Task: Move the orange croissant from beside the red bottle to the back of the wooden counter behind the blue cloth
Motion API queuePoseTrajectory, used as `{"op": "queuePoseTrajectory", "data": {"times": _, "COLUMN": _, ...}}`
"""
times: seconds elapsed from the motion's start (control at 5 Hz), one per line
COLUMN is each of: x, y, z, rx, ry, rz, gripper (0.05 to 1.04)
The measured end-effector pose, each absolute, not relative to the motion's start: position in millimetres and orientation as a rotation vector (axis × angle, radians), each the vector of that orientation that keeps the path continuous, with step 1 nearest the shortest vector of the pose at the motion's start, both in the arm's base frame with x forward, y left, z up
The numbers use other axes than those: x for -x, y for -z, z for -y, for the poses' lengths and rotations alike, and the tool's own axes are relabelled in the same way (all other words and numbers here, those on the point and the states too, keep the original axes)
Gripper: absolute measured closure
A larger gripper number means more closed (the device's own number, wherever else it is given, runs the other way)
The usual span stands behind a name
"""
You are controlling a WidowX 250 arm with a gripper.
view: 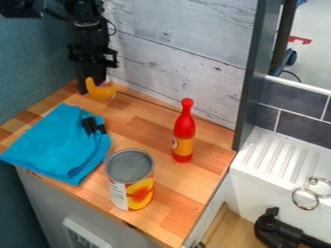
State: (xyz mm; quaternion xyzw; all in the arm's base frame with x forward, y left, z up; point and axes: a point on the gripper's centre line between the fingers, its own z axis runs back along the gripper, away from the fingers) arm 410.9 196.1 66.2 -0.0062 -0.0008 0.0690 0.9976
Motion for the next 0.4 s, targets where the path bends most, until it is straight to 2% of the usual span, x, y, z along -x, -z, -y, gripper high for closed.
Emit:
{"op": "queuePoseTrajectory", "data": {"times": 0.2, "x": -414, "y": -49, "z": -207, "rx": -0.045, "ry": -0.164, "rz": -0.023, "gripper": 0.973}}
{"op": "queuePoseTrajectory", "data": {"times": 0.4, "x": -417, "y": -34, "z": -208, "rx": -0.066, "ry": -0.155, "rz": -0.055, "gripper": 0.973}}
